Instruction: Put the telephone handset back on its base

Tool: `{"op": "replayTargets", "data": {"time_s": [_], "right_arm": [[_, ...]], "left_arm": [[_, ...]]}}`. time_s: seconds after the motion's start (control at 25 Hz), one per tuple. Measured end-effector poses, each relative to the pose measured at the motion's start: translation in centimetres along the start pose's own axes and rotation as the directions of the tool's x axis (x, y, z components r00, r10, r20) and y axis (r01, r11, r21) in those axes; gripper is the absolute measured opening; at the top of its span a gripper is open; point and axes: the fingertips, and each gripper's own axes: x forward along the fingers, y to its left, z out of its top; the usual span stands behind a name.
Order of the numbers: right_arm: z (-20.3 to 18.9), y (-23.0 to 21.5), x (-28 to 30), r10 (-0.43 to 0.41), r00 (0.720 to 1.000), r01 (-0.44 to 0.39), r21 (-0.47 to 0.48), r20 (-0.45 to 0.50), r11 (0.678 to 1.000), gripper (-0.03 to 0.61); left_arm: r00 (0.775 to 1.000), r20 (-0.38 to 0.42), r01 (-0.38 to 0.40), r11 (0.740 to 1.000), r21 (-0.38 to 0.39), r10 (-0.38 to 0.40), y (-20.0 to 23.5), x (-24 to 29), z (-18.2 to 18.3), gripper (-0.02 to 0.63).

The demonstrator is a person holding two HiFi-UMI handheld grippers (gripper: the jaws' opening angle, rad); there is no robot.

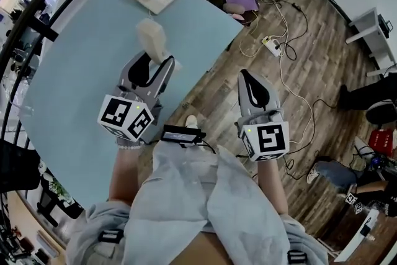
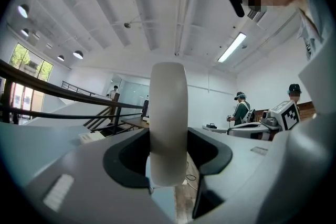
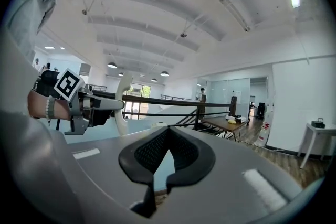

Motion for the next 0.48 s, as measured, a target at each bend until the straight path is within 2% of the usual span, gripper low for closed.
{"op": "replayTargets", "data": {"time_s": [0.48], "right_arm": [[1.5, -1.9, 7.9, 0.064, 0.998, -0.064, -0.045, -0.001, 0.997, 0.006]], "left_arm": [[0.998, 0.015, -0.068, 0.997, -0.041, 0.068, 4.9, 4.1, 0.4, 0.21]]}}
